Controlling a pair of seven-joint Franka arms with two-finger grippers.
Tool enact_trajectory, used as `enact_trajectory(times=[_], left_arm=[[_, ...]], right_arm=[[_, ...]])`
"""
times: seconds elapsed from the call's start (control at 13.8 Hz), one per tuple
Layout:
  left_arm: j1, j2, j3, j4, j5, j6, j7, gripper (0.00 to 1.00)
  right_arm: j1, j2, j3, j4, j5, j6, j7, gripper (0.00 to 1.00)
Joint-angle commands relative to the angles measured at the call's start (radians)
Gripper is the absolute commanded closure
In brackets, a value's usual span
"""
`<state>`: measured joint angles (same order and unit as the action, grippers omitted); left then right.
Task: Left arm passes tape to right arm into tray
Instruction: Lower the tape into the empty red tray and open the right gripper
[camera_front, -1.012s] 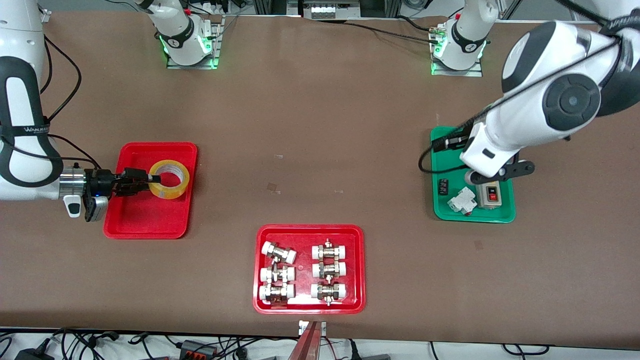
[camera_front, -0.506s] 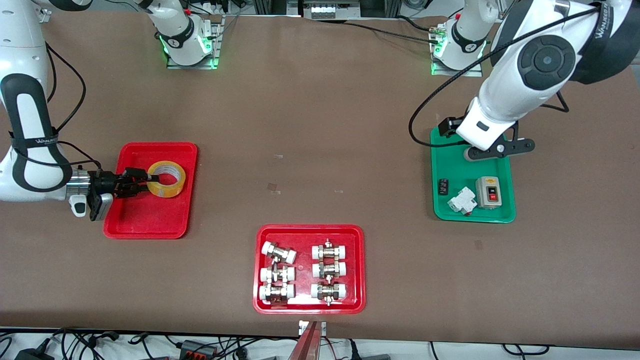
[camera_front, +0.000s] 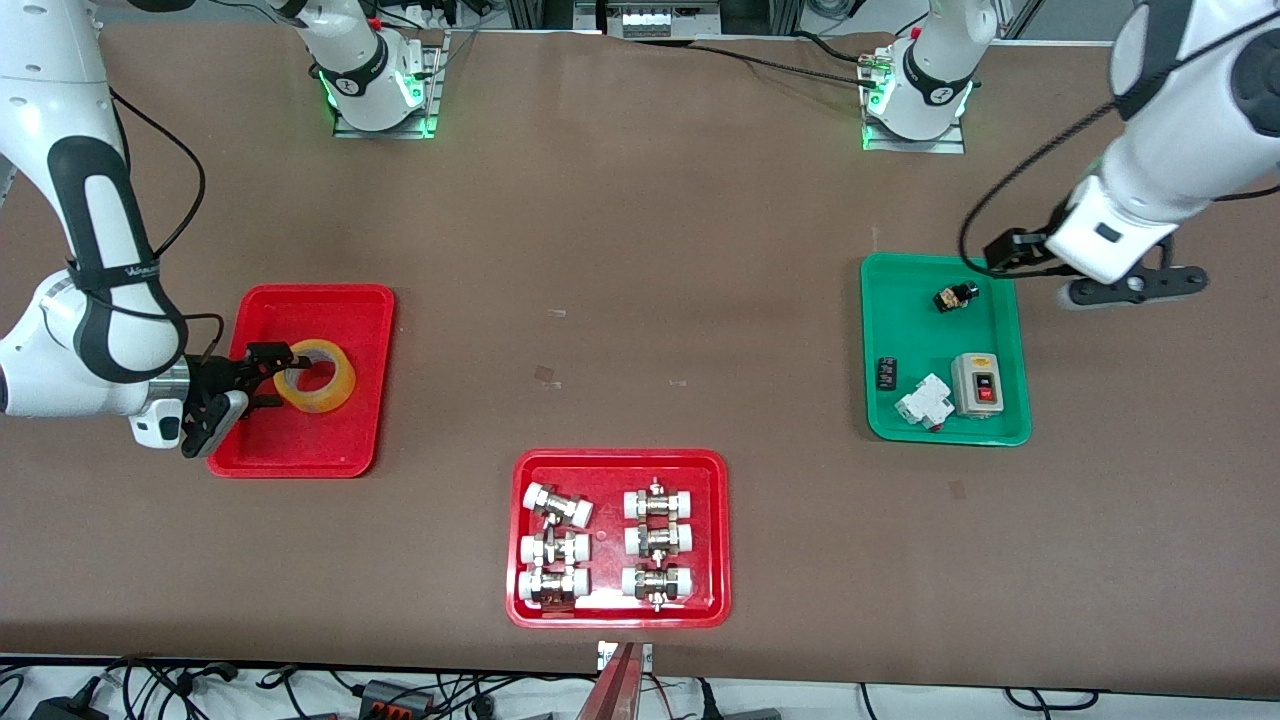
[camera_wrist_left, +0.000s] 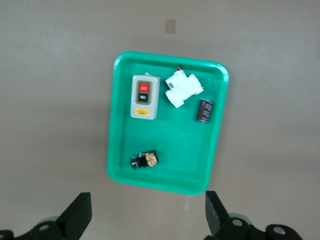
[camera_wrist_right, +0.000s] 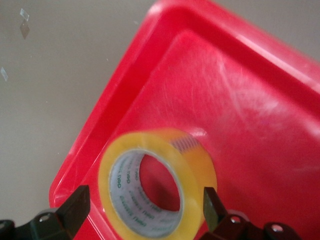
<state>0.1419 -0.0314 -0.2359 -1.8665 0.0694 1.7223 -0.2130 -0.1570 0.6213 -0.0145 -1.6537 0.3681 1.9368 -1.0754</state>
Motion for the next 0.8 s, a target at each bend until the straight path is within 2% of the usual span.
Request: enact_trajectory(times=[0.0, 0.14, 0.29, 0.43, 0.58, 0.72], left_arm=[[-0.014, 0.036, -0.017, 0.102, 0.023, -0.096, 0.005, 0.0], [-0.007, 0.141, -0.014, 0.263, 0.021, -0.205, -0.017, 0.0], [-0.004, 0.159, -0.011, 0.32, 0.004, -0.263, -0.002, 0.0], [-0.001, 0.127, -0.014, 0.314, 0.0, -0.257, -0.002, 0.0], [0.024, 0.09, -0.014, 0.294, -0.068, -0.242, 0.047, 0.0], [0.028, -0.012, -0.013, 0.142, -0.068, -0.106, 0.073, 0.0]], right_arm=[[0.04, -0.092, -0.007, -0.02, -0.124, 0.03, 0.064, 0.0], [0.071, -0.164, -0.007, -0.021, -0.219, 0.016, 0.202, 0.0], [0.106, -0.253, -0.007, -0.023, -0.285, -0.066, 0.384, 0.0], [0.138, -0.342, -0.007, -0.024, -0.31, -0.154, 0.547, 0.0], [0.172, -0.423, -0.005, -0.024, -0.356, -0.218, 0.693, 0.0], [0.218, -0.51, -0.002, -0.023, -0.38, -0.306, 0.877, 0.0]])
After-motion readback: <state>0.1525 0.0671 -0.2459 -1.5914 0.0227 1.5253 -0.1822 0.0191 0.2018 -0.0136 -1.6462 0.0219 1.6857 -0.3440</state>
